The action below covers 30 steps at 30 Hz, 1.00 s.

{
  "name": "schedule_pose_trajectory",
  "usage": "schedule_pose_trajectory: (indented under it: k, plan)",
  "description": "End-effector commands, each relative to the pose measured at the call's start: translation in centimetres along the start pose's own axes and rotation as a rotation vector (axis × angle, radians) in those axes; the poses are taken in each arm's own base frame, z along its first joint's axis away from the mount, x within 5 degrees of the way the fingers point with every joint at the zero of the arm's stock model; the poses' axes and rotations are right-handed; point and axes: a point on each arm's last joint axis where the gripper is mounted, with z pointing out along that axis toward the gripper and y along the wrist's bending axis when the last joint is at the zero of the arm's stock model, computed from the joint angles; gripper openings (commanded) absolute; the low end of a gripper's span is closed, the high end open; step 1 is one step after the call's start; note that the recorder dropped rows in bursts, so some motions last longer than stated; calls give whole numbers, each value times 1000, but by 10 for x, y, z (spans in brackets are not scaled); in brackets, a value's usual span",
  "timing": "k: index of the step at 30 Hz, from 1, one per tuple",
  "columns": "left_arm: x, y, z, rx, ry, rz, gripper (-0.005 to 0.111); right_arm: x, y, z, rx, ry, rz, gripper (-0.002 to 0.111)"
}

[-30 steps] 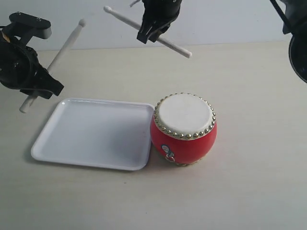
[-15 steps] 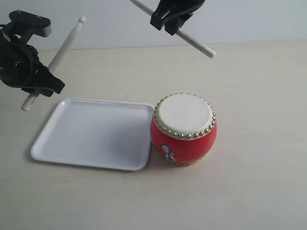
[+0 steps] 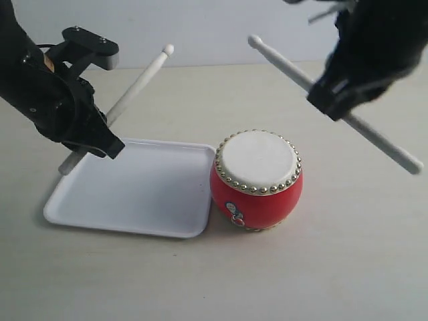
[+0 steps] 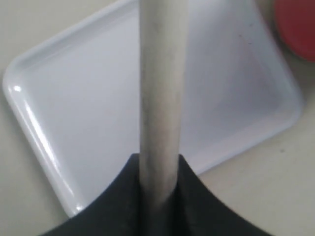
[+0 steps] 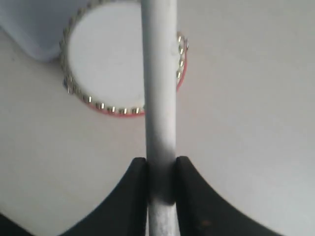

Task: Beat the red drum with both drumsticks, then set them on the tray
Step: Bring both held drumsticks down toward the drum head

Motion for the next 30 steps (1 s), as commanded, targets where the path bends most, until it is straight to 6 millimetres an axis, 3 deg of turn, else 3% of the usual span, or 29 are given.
schedule_pose_trajectory:
  k: [1, 4, 9, 23, 27, 30]
  plan:
    - [0, -29, -5, 47, 31, 43, 0, 42, 8, 10, -13, 65, 18, 0]
    - [3, -48, -1, 69, 49, 71, 0, 58, 12, 21, -24, 96, 52, 0]
    - [11, -71, 5, 85, 85, 83, 0, 55, 19, 40, -80, 0, 95, 0]
    - [22, -79, 5, 87, 197, 50, 0, 54, 21, 55, -120, 95, 100, 0]
    - [20, -95, 5, 100, 175, 95, 0, 63, 24, 54, -148, 197, 96, 0]
    - [20, -103, 3, 102, 174, 125, 0, 60, 23, 54, -141, 158, 100, 0]
